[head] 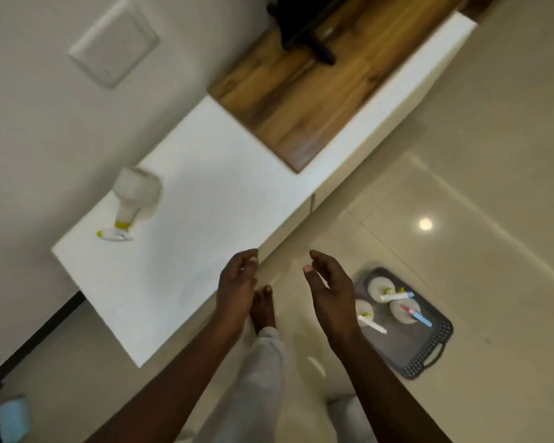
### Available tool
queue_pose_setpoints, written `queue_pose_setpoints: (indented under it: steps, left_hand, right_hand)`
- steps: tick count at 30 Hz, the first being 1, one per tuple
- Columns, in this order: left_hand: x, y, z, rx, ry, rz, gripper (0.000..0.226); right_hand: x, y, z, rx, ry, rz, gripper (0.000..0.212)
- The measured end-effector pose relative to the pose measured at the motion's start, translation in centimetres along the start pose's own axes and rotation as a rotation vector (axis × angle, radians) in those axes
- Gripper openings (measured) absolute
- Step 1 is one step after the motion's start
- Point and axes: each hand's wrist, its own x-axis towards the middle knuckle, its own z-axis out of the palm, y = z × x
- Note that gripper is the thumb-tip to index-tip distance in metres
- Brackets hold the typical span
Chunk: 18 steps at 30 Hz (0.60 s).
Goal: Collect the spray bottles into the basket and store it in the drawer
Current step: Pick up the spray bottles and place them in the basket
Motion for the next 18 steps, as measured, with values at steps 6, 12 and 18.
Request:
queue_pose_setpoints:
  steps: [6, 12, 18]
  left_hand:
    - [6.7, 4.8, -10.4, -0.011, 0.23, 0.147, 0.025]
    - [14.4, 8.0, -19.6, 0.107, 0.45, 0.255, 0.028]
    - [21.1, 8.3, -24.3, 0.256, 0.351, 0.242, 0.043]
  right_hand:
    - [3.5, -6.9, 10.8, -0.003, -0.16, -0.016, 0.037]
    - [6.4, -9.6, 21.7, -0.042, -0.307, 0.009, 0.043]
    - [9.2, -10.2, 29.5, -0.062, -0.399, 0.098, 0.057]
